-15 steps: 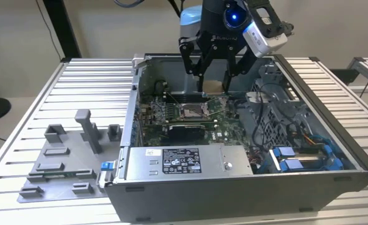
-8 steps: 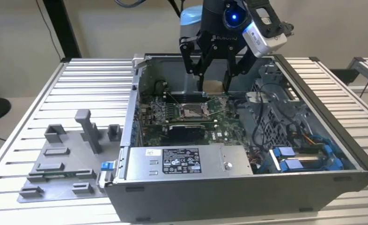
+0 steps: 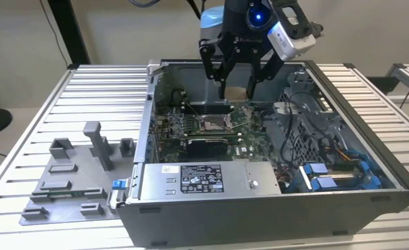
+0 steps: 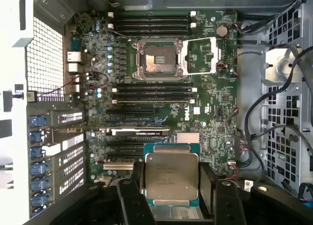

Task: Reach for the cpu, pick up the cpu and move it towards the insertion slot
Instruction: 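Pick up the cpu and move it towards the insertion slot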

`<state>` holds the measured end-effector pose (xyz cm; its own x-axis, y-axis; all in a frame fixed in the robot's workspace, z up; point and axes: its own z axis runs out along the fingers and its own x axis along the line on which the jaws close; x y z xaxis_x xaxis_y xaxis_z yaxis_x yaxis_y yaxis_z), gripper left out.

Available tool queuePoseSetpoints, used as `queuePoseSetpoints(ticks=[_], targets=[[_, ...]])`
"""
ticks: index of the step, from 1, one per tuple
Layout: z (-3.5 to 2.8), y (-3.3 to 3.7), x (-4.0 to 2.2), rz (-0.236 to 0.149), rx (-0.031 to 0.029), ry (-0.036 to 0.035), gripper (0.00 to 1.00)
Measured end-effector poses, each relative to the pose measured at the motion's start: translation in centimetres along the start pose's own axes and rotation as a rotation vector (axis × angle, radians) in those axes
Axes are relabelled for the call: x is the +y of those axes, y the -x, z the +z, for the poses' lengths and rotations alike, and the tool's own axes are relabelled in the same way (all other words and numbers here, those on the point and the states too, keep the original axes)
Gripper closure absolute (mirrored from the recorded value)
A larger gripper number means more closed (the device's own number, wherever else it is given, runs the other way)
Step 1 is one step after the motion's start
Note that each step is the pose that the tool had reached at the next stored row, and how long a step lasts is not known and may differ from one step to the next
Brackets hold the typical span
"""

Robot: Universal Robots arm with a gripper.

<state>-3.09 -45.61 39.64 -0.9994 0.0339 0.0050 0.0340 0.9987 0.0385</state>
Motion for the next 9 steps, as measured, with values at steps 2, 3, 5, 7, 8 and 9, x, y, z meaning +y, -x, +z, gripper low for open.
queuePoseSetpoints(ticks=[2,3,5,7,8,9], targets=[[0.03,-0.01,0.31,0.0,0.0,0.0,1.0],[0.05,-0.01,0.45,0.0,0.0,0.0,1.0],[0.08,-0.02,0.73,0.0,0.0,0.0,1.0],[0.11,-0.04,1.02,0.0,0.0,0.0,1.0],[0.12,-0.04,1.17,0.0,0.0,-0.0001,1.0],[0.13,-0.04,1.31,0.0,0.0,-0.0001,1.0]])
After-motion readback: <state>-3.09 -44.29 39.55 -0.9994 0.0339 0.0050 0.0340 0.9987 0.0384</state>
